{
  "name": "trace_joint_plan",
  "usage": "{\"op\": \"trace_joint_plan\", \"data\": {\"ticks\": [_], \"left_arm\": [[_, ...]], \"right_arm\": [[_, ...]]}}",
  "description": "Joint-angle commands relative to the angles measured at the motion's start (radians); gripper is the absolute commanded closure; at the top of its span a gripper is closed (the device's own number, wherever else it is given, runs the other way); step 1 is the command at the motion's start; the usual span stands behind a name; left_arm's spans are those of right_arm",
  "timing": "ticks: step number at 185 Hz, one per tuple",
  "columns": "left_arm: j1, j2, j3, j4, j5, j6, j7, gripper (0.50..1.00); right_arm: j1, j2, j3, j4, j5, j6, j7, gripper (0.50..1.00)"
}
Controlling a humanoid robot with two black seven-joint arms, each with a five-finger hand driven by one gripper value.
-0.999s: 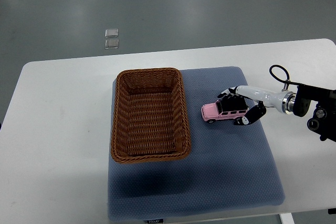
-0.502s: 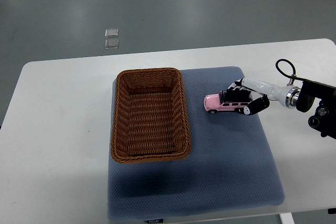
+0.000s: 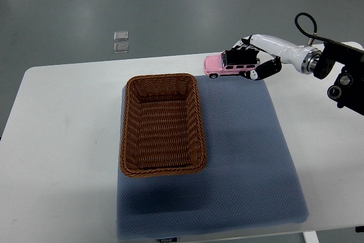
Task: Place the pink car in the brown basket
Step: 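Carry the pink SUV over the wicker basket and lower it inside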
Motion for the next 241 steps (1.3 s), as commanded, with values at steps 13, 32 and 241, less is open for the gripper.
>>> {"op": "trace_joint_plan", "data": {"ticks": [13,32,241], "left_arm": [[0.000,0.000,0.000,0.000,0.000,0.000,0.001,0.500],[0.000,0.000,0.000,-0.002,-0.002,0.000,0.001,0.500],[0.002,0.000,0.000,0.006,0.000,0.000,0.001,0.500]], "right_arm": [[0.063,0.085,-0.075,-0.011,0.004,0.013,0.004,1.000],[0.103,0.140,-0.144,-0.036,0.005,0.013,0.004,1.000],[0.113,0.340,-0.205,-0.180,0.066,-0.007,0.009,0.603]]}}
